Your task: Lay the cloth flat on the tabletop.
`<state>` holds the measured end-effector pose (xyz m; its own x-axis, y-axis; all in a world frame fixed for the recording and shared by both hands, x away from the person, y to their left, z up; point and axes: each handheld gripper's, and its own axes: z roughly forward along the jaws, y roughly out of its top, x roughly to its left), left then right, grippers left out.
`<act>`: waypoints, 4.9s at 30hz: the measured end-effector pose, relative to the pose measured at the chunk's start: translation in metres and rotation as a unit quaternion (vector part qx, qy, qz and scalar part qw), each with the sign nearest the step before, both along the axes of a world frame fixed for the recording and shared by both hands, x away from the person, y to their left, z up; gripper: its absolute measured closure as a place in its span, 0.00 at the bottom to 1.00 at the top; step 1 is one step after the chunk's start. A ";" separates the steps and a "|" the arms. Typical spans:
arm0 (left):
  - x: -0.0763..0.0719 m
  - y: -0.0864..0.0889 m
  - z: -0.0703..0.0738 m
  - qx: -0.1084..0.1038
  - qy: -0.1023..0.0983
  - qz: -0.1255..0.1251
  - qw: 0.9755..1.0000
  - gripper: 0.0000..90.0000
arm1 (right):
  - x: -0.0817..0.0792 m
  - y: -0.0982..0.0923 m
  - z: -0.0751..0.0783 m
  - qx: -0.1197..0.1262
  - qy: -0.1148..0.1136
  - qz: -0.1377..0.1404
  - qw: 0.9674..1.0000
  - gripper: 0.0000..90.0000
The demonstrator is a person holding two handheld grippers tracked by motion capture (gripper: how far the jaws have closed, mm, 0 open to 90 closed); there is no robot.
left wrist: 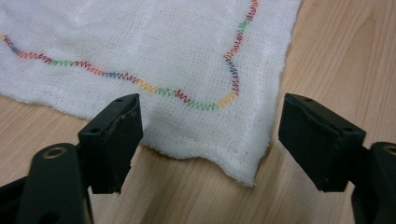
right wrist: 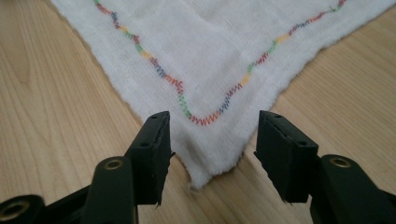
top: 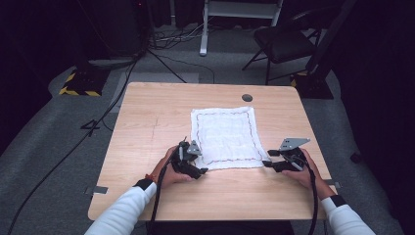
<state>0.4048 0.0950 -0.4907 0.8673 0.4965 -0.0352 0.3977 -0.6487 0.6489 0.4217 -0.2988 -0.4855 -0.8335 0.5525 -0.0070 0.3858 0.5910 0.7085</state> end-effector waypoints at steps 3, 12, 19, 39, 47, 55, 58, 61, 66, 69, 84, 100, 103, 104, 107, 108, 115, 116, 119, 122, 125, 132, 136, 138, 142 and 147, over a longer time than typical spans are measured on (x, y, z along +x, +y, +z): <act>-0.001 0.002 -0.002 0.001 -0.005 0.000 1.000 0.35 | 0.000 -0.001 -0.004 -0.012 0.003 -0.005 1.000 0.51; -0.005 0.005 0.000 0.015 -0.025 -0.012 1.000 0.68 | -0.003 0.003 -0.006 -0.015 -0.001 0.010 1.000 0.82; -0.007 0.008 0.002 0.016 -0.021 -0.019 0.999 0.89 | -0.007 0.005 -0.004 -0.029 -0.002 0.024 0.999 0.95; -0.048 0.021 0.003 0.025 -0.008 -0.060 0.998 0.95 | -0.062 -0.012 -0.001 0.008 0.013 0.037 0.999 0.96; -0.054 0.023 0.006 0.009 -0.010 -0.065 0.998 0.95 | -0.079 -0.016 0.000 -0.007 -0.012 0.026 1.000 0.86; -0.041 0.033 0.016 -0.020 -0.025 -0.013 0.999 0.64 | -0.069 -0.031 0.010 0.013 -0.040 -0.039 0.998 0.68; -0.031 0.038 0.019 -0.023 -0.021 0.015 0.999 0.41 | -0.060 -0.035 0.010 0.015 -0.041 -0.060 0.997 0.62; -0.020 0.040 0.021 -0.033 -0.018 0.038 0.999 0.29 | -0.052 -0.038 0.011 0.018 -0.040 -0.075 0.996 0.59; -0.005 0.037 0.027 -0.038 -0.029 0.054 0.997 0.24 | -0.031 -0.041 0.017 0.022 -0.051 -0.103 0.993 0.52; 0.006 0.033 0.029 -0.024 -0.047 0.057 0.997 0.25 | -0.017 -0.039 0.021 0.024 -0.053 -0.118 0.991 0.48; 0.081 0.021 0.025 -0.002 -0.055 0.132 0.990 0.24 | 0.063 0.001 0.037 0.024 -0.067 -0.147 0.987 0.50; 0.131 0.027 0.006 -0.014 -0.032 0.203 0.979 0.27 | 0.080 0.058 0.025 0.025 -0.045 -0.104 0.993 0.53; 0.139 0.027 0.003 -0.018 -0.027 0.209 0.977 0.26 | 0.063 0.086 0.025 0.029 -0.042 -0.051 0.997 0.53; 0.141 0.027 0.002 -0.018 -0.026 0.209 0.977 0.26 | 0.059 0.093 0.025 0.030 -0.039 -0.038 0.998 0.53; 0.146 0.020 0.003 -0.022 -0.023 0.213 0.977 0.25 | 0.041 0.120 0.025 0.038 -0.034 0.014 0.999 0.53; 0.147 0.018 0.003 -0.022 -0.024 0.213 0.977 0.25 | 0.036 0.127 0.025 0.042 -0.032 0.028 0.998 0.53; 0.154 0.004 -0.005 -0.007 -0.022 0.218 0.976 0.26 | -0.002 0.173 0.020 0.045 -0.021 0.117 0.992 0.53; 0.154 0.003 -0.006 -0.007 -0.020 0.219 0.976 0.26 | -0.008 0.179 0.019 0.045 -0.020 0.129 0.990 0.52; 0.156 0.004 -0.008 -0.014 -0.016 0.222 0.975 0.25 | -0.022 0.195 0.016 0.042 -0.013 0.160 0.986 0.52; 0.157 0.005 -0.008 -0.017 -0.012 0.223 0.975 0.24 | -0.033 0.206 0.013 0.040 -0.009 0.186 0.982 0.52; 0.157 0.005 -0.008 -0.017 -0.012 0.224 0.974 0.24 | -0.041 0.214 0.011 0.041 -0.003 0.202 0.979 0.52; 0.155 0.006 -0.008 -0.027 -0.018 0.207 0.978 0.34 | -0.049 0.227 -0.004 0.012 -0.001 0.208 0.978 0.58; 0.154 0.004 -0.006 -0.031 -0.018 0.183 0.983 0.60 | -0.050 0.231 -0.008 -0.010 -0.017 0.196 0.980 0.65; 0.154 0.002 -0.005 -0.029 -0.014 0.175 0.984 0.66 | -0.049 0.233 -0.009 -0.008 -0.019 0.183 0.983 0.70; 0.154 0.001 -0.005 -0.031 -0.008 0.163 0.986 0.79 | -0.048 0.233 -0.008 -0.017 -0.031 0.168 0.985 0.86; 0.154 0.003 -0.005 -0.035 -0.004 0.151 0.988 0.91 | -0.048 0.232 -0.008 -0.019 -0.030 0.155 0.987 0.95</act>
